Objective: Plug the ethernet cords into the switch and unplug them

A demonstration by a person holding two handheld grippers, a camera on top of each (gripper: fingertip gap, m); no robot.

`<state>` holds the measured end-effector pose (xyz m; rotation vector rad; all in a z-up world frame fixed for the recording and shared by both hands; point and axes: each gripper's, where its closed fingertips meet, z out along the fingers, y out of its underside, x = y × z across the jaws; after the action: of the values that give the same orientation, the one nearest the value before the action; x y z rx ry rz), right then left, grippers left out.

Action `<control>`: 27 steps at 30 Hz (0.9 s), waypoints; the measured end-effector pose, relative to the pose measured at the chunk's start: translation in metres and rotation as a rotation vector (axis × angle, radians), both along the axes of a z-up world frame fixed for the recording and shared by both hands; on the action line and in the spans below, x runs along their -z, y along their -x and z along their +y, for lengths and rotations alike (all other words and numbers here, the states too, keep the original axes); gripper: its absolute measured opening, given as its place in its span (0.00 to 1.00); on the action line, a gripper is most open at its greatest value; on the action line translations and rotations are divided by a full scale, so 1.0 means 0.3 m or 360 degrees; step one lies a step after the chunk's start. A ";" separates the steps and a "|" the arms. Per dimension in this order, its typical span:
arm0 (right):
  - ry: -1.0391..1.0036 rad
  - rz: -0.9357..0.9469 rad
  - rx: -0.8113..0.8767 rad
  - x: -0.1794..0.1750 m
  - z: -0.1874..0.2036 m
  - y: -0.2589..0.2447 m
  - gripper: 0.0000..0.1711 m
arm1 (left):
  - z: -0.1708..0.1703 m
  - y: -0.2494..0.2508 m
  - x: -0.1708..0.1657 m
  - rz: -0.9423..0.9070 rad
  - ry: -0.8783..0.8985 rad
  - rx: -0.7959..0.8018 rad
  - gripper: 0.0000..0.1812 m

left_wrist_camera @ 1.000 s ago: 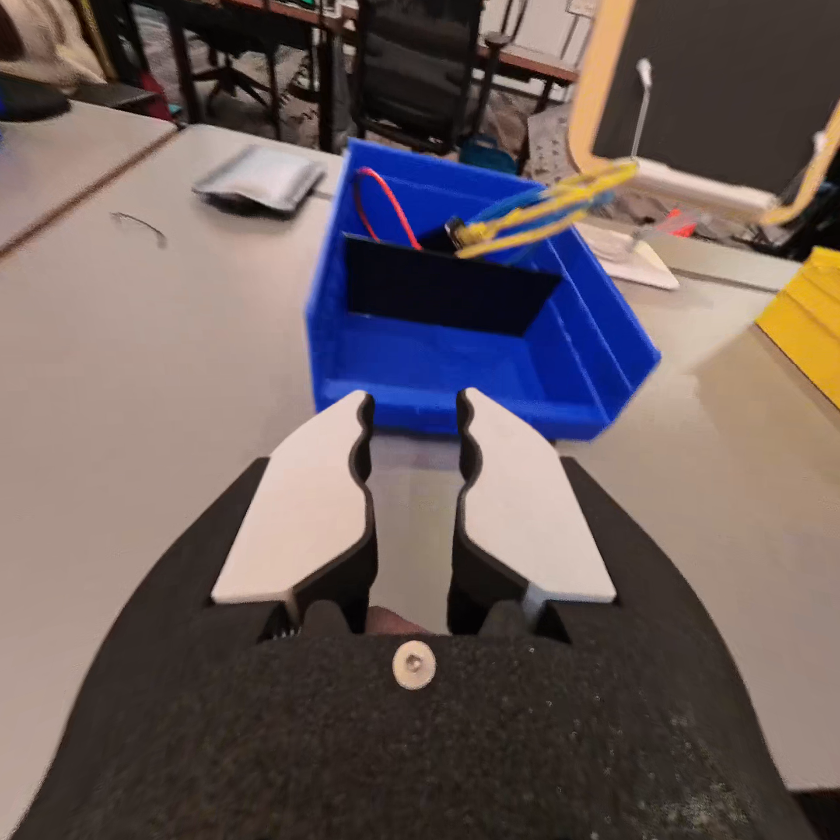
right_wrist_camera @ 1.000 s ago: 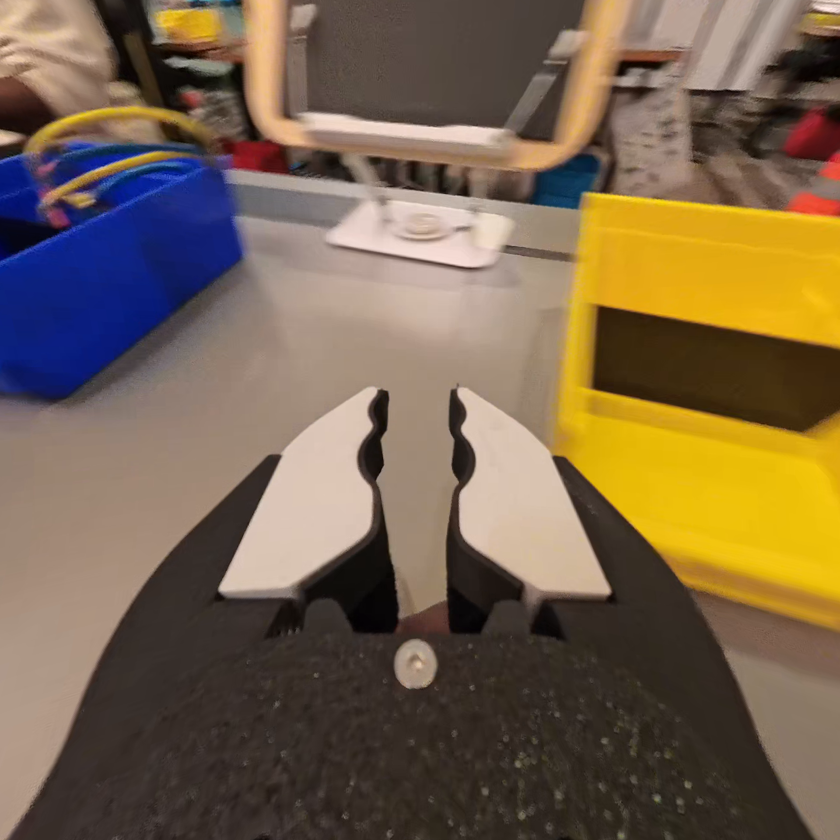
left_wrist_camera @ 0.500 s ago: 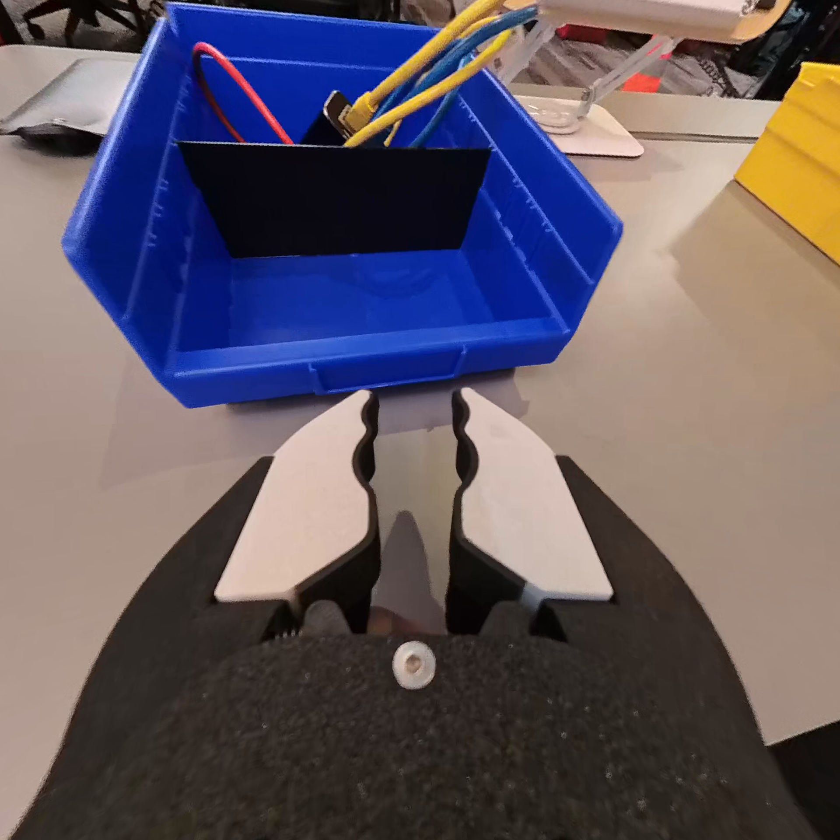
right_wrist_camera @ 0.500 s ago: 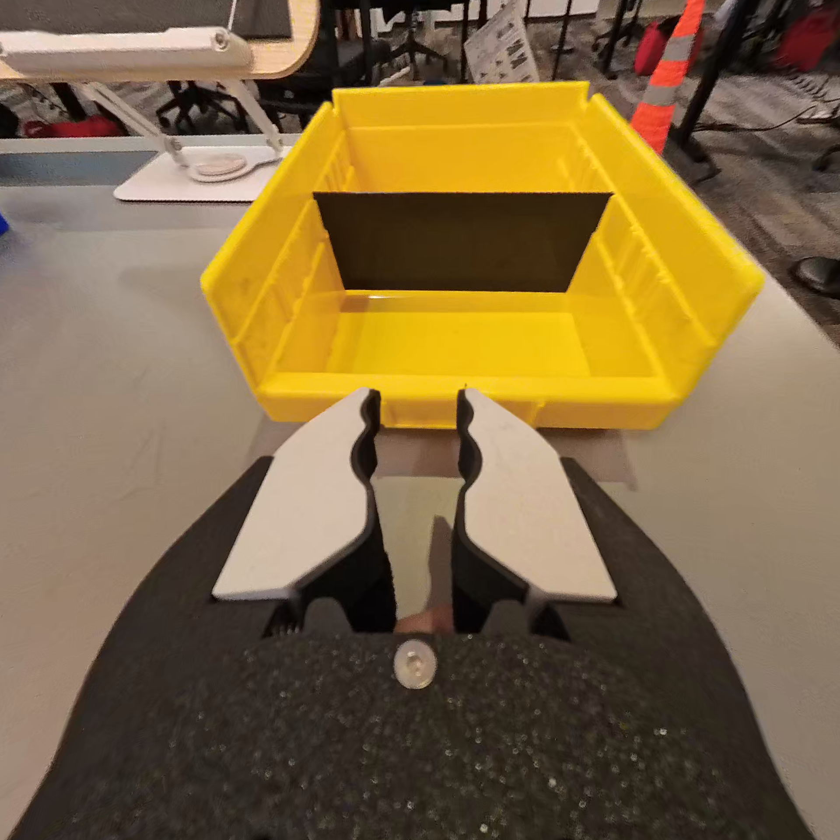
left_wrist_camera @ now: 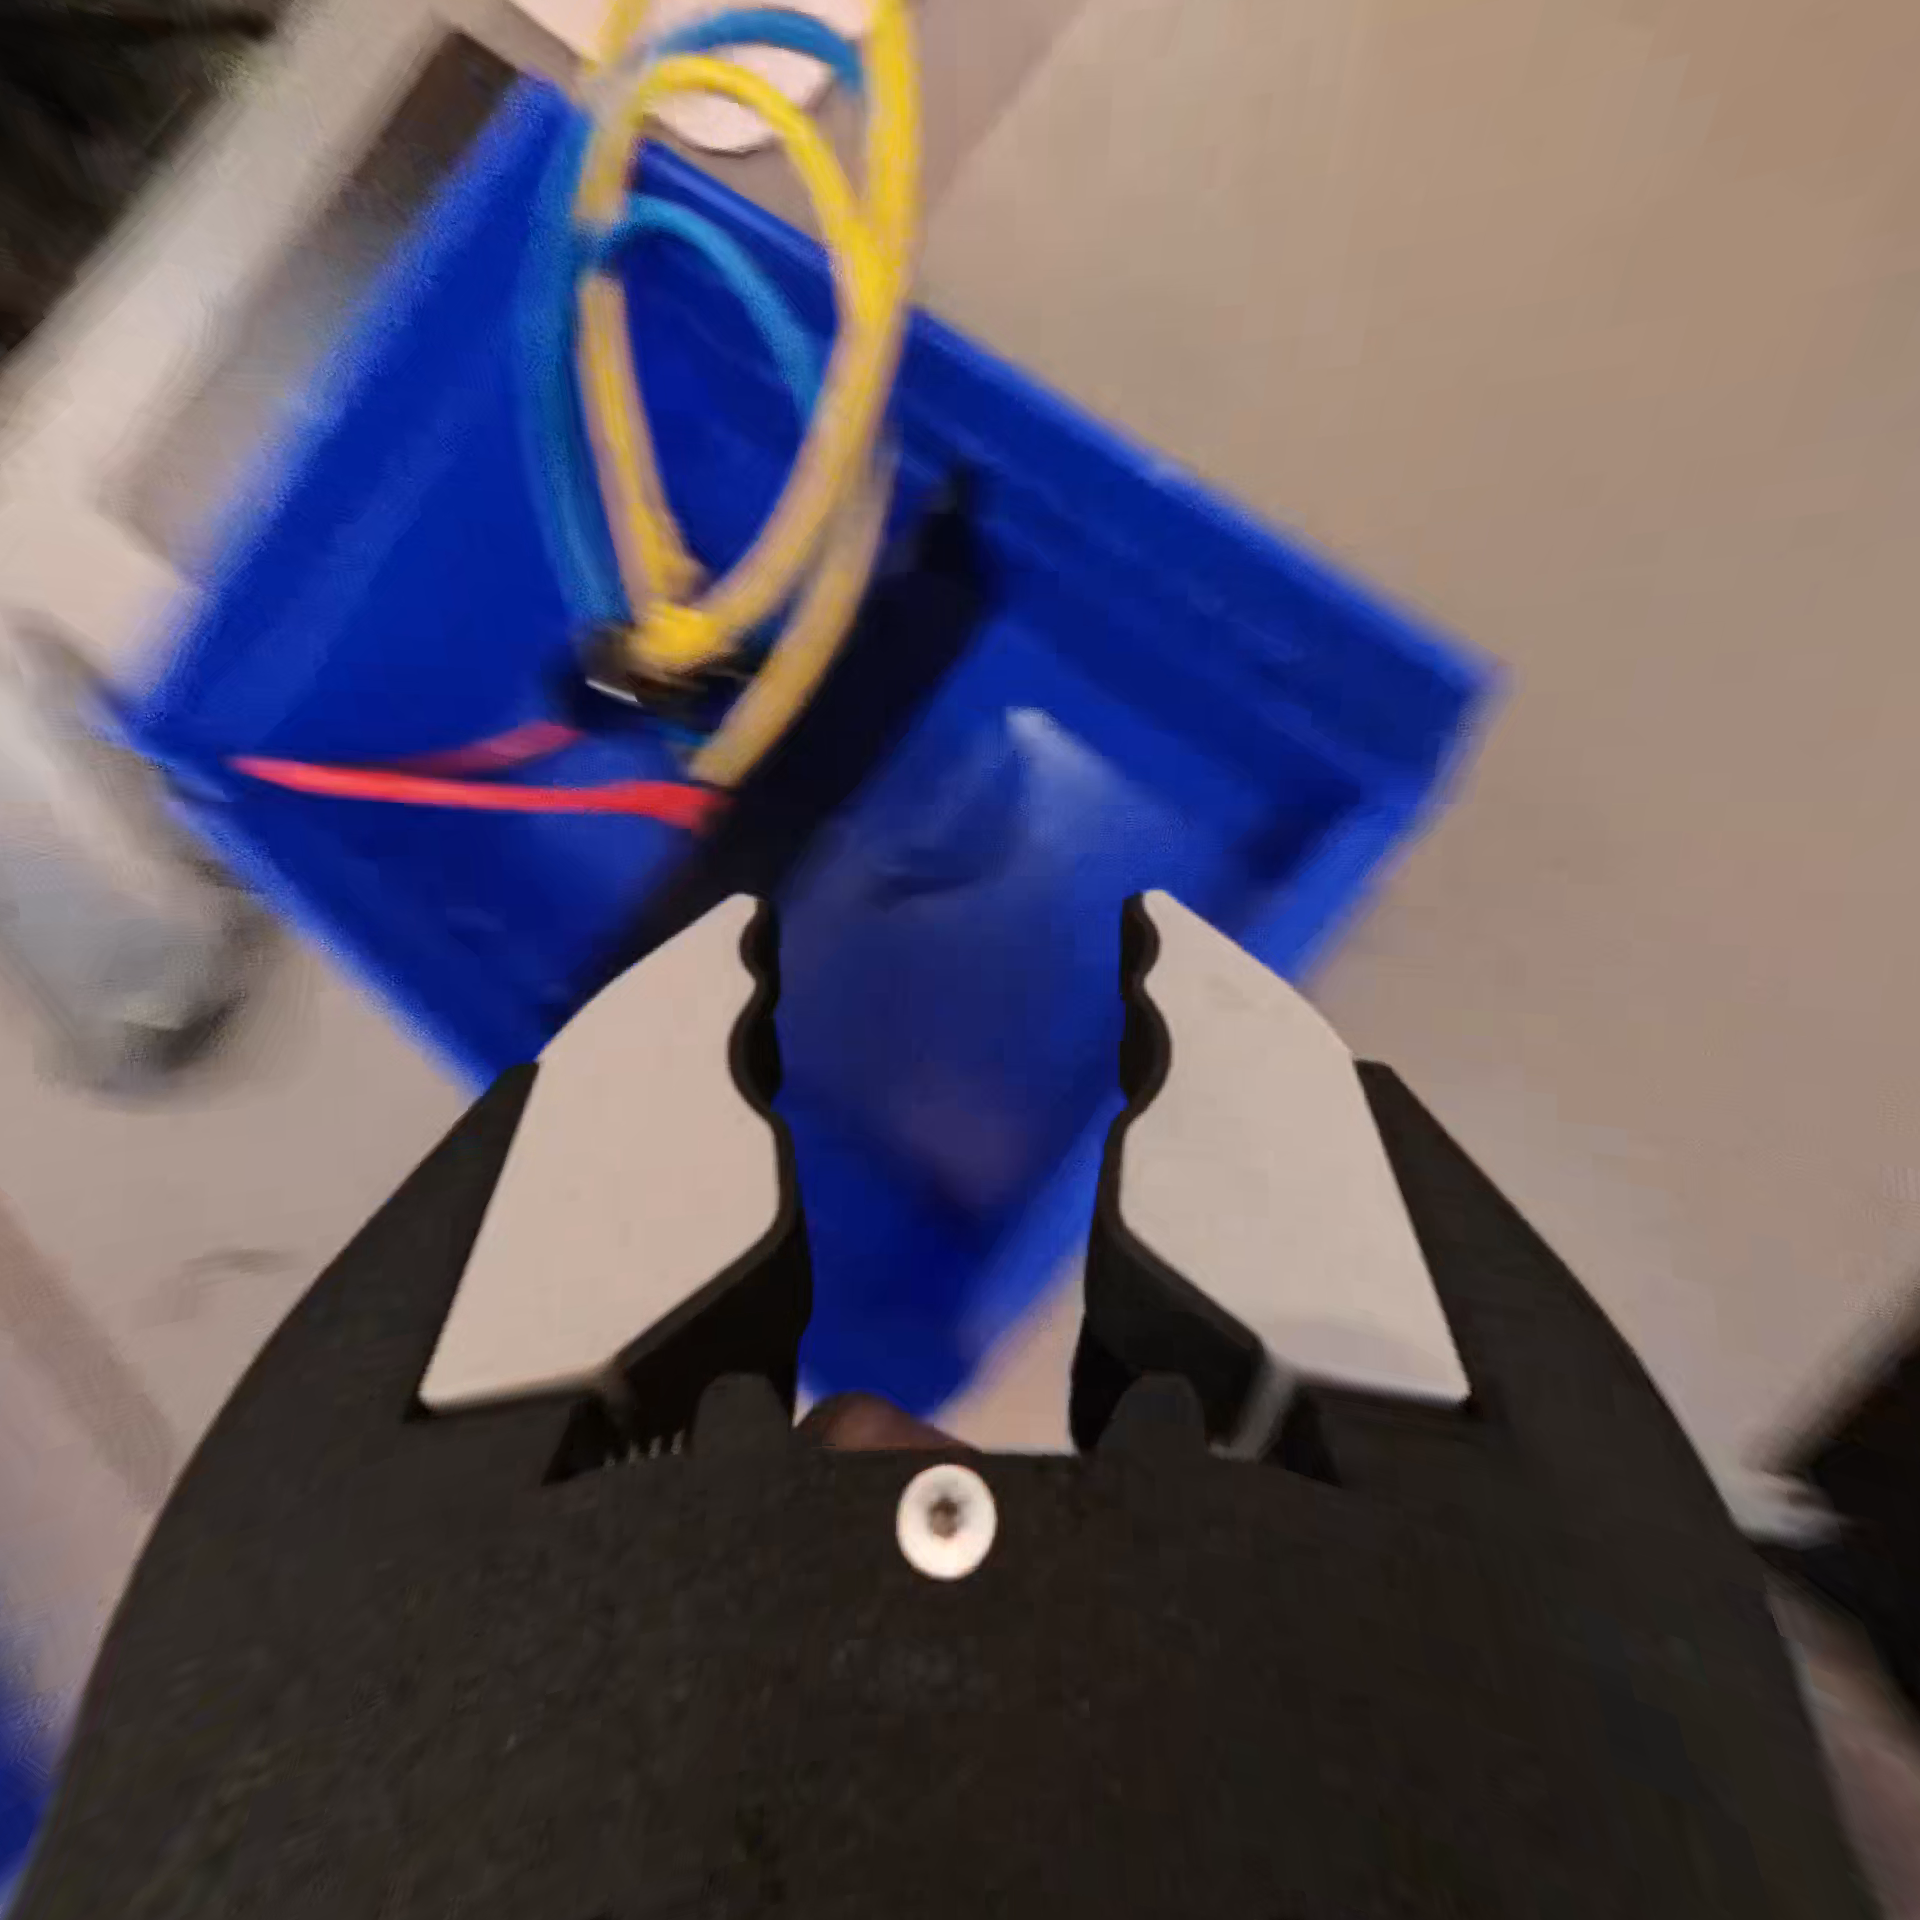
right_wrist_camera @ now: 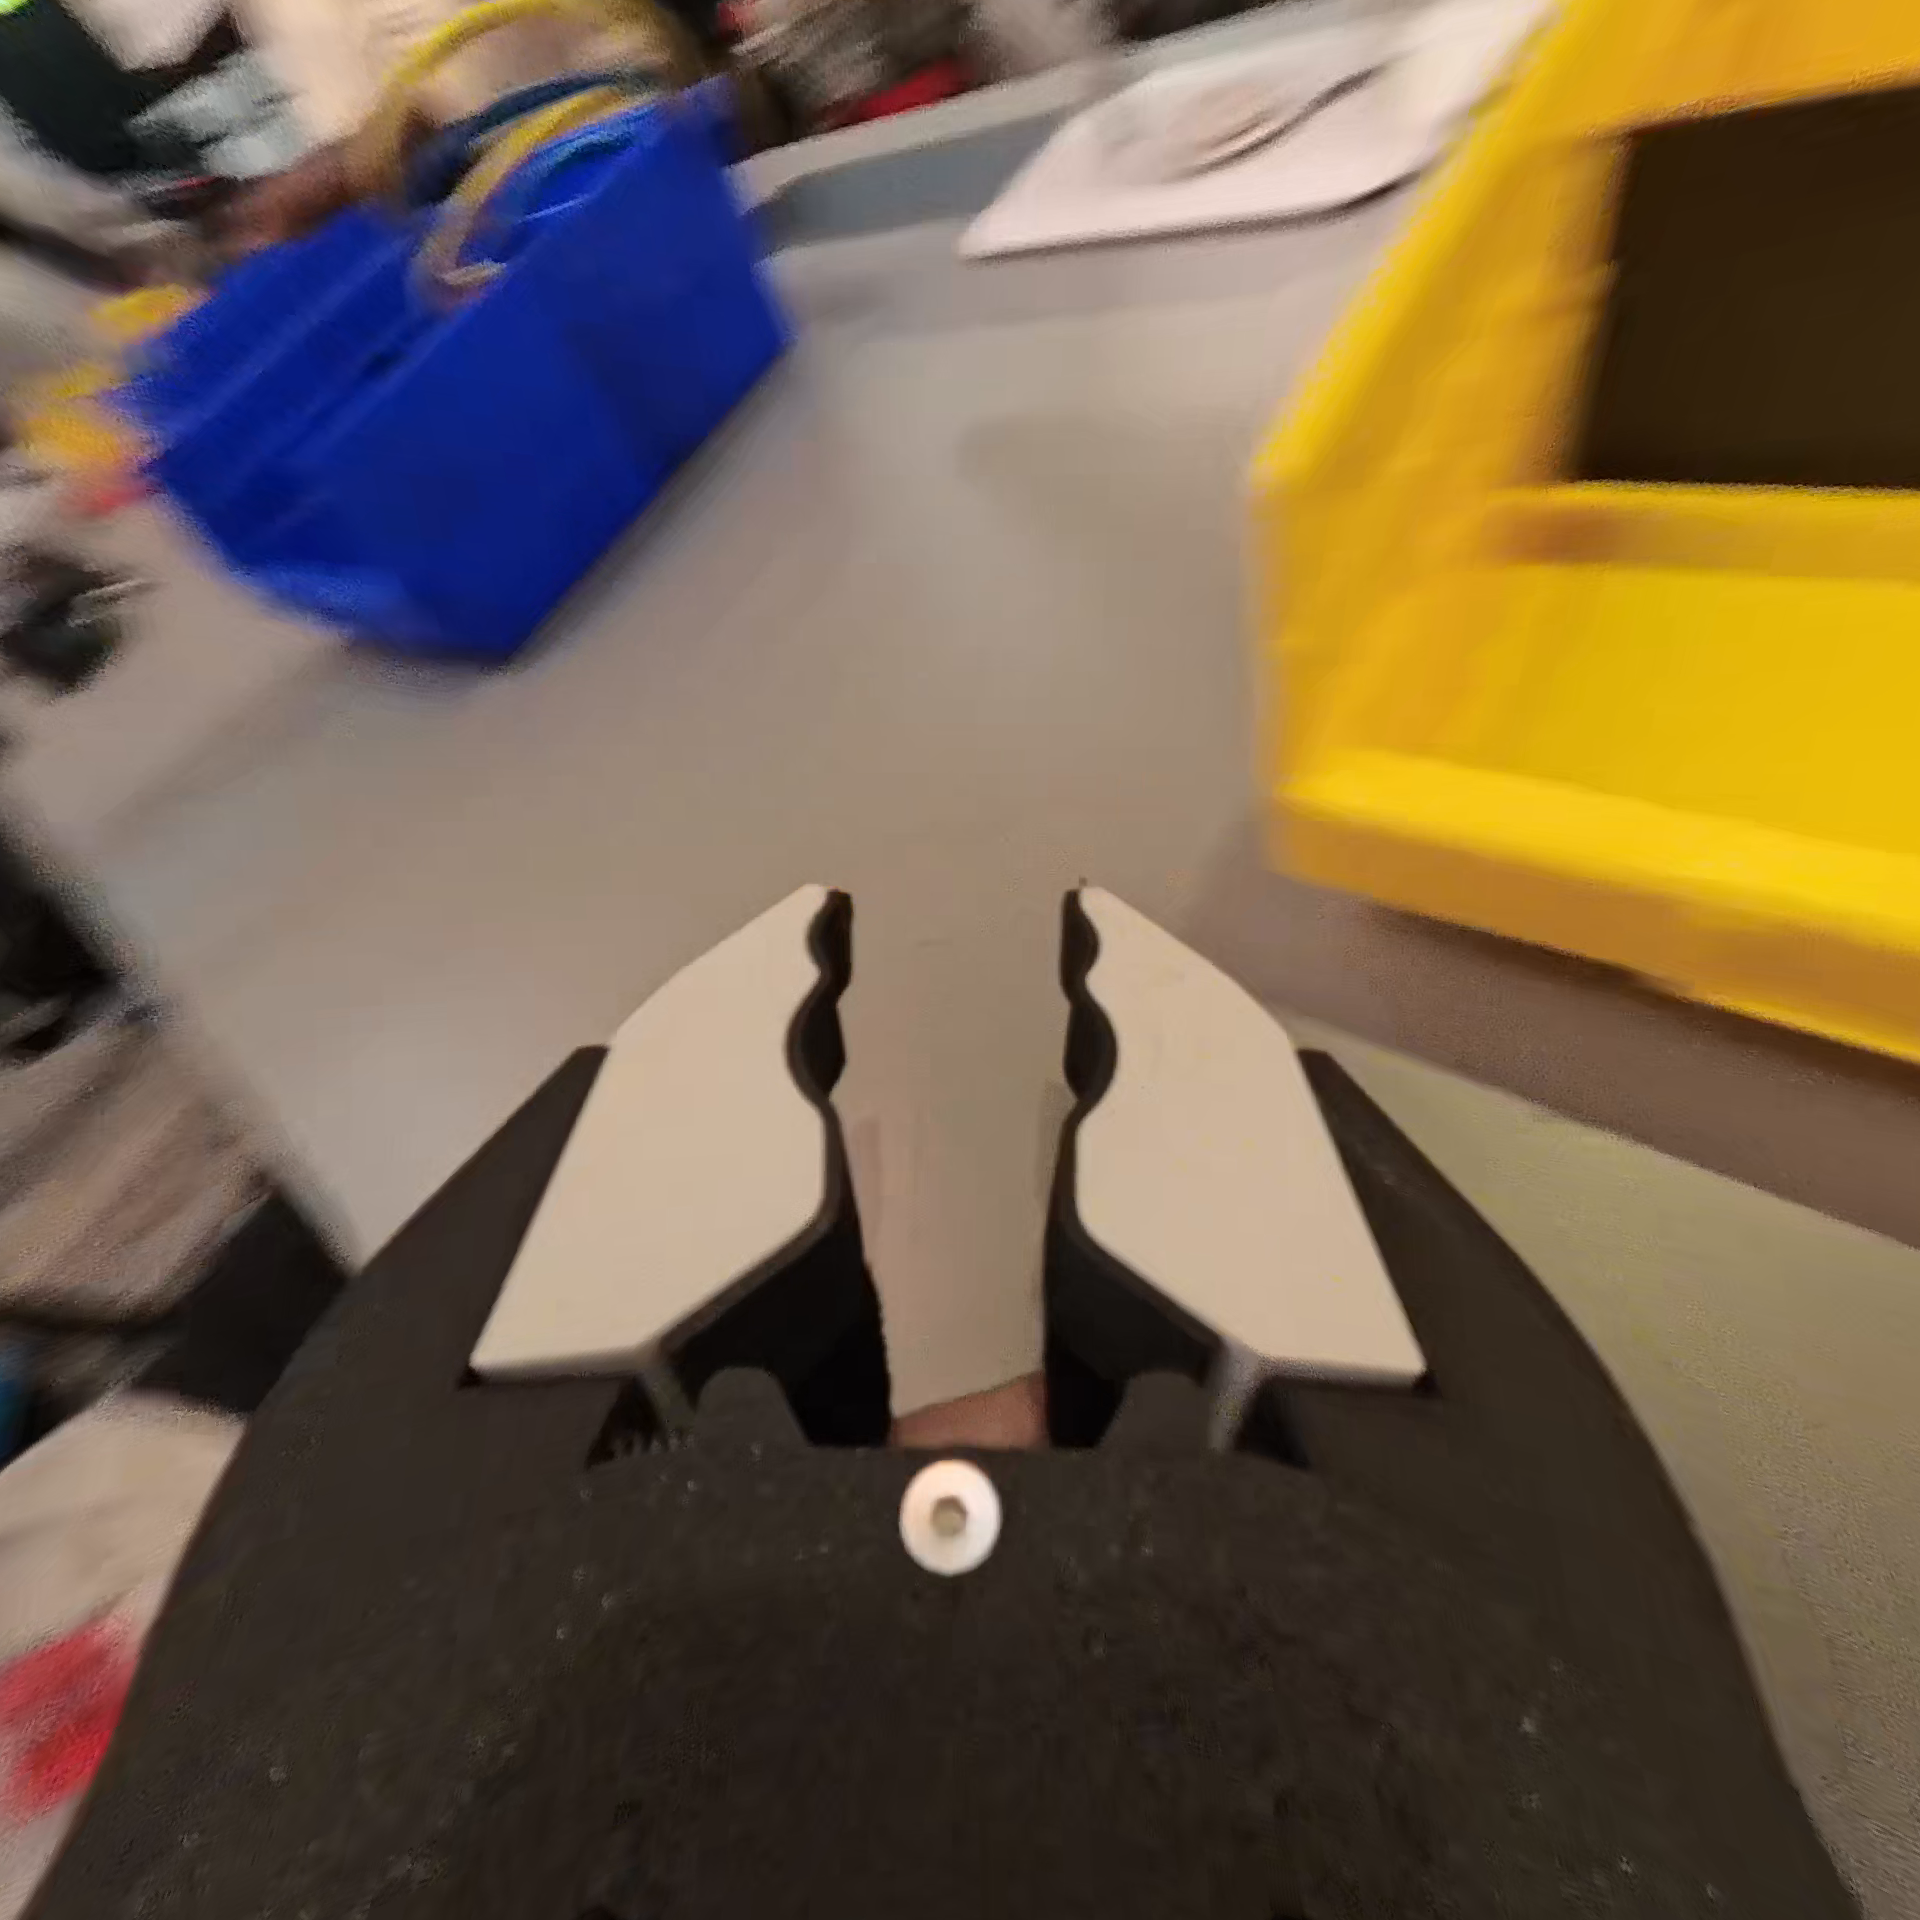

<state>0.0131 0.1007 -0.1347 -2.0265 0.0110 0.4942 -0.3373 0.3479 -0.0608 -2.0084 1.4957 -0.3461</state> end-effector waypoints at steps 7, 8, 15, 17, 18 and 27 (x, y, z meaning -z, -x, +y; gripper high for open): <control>-0.0065 0.0091 -0.0543 -0.021 -0.040 0.294 0.29 | 0.387 -0.056 0.087 0.0644 -0.0234 0.0597 0.34; -0.0069 0.0134 -0.0571 -0.026 -0.043 0.315 0.29 | 0.407 -0.065 0.109 0.0681 -0.0226 0.0667 0.33; 0.0022 0.0403 -0.0654 -0.003 -0.049 0.358 0.28 | 0.470 -0.108 0.244 0.0967 -0.0223 0.0979 0.31; 0.0049 0.0464 -0.0674 0.000 -0.048 0.361 0.28 | 0.480 -0.111 0.288 0.1060 -0.0295 0.1075 0.25; 0.0049 0.0496 -0.0681 -0.004 -0.046 0.362 0.28 | 0.479 -0.119 0.306 0.1066 -0.0332 0.1129 0.21; 0.0004 0.0580 -0.0696 -0.027 -0.035 0.362 0.27 | 0.503 -0.219 0.068 0.0638 -0.0856 0.1017 0.15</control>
<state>-0.0955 0.0902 -0.1266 -1.9157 -0.2137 1.1336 -0.2716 0.4988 -0.0812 -1.1860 2.1851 0.2182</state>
